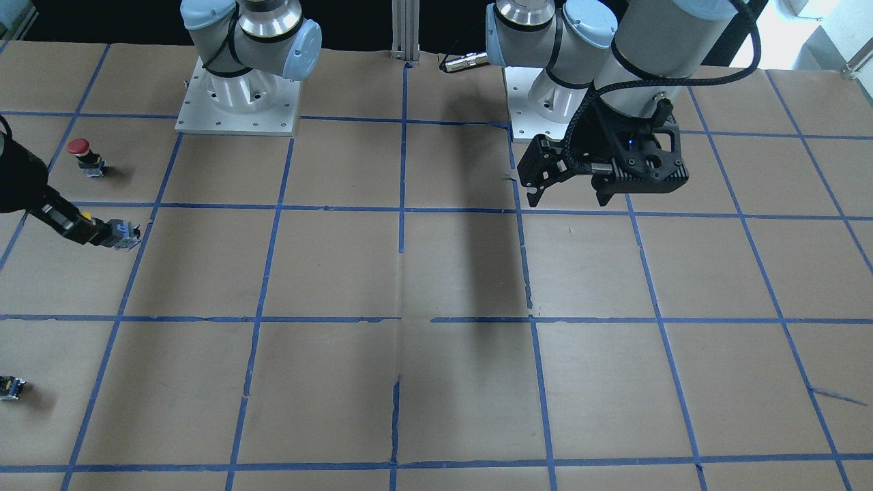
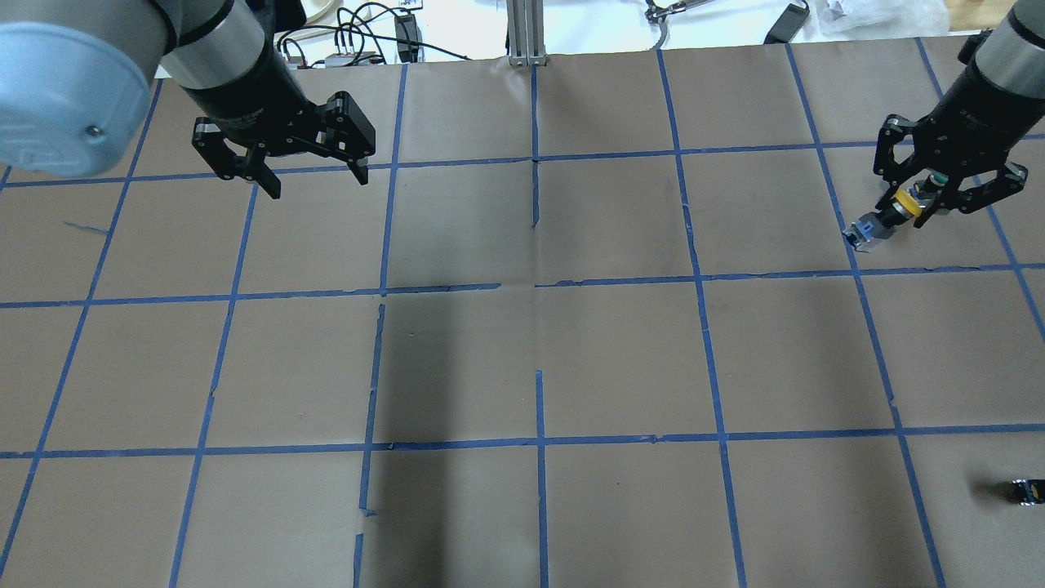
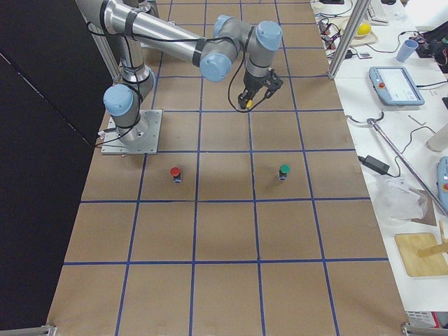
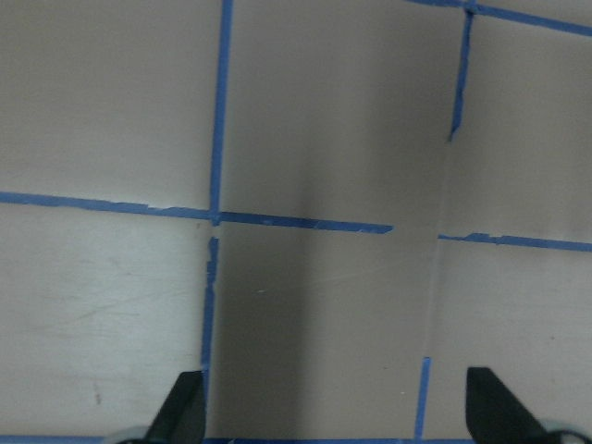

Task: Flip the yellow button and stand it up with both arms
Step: 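Carry the button with the right gripper down toward the table, cap up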

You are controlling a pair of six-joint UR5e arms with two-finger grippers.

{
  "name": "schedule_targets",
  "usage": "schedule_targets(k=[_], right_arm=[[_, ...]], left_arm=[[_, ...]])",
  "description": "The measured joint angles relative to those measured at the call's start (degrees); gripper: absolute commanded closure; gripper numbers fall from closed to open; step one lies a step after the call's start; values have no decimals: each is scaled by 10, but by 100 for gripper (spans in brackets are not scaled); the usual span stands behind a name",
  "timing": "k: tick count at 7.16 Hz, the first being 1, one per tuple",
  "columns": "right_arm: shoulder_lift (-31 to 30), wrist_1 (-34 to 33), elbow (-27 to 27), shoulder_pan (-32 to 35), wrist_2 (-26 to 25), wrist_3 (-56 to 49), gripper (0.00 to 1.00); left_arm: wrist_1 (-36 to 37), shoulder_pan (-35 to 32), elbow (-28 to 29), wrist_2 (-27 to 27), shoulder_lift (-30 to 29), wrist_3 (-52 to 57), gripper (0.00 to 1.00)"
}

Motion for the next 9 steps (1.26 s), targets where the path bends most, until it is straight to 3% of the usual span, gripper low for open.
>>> schedule_targets(k=[2, 5, 9], right_arm=[[44, -59, 0, -25, -84, 4, 92], [99, -160, 25, -53, -165, 27, 92], [93, -435, 198, -55, -252, 7, 88]], left_arm=[[-32, -1, 21, 19, -8, 25, 0], [-36, -1, 21, 29, -10, 37, 0], [-39, -2, 21, 31, -11, 44, 0]])
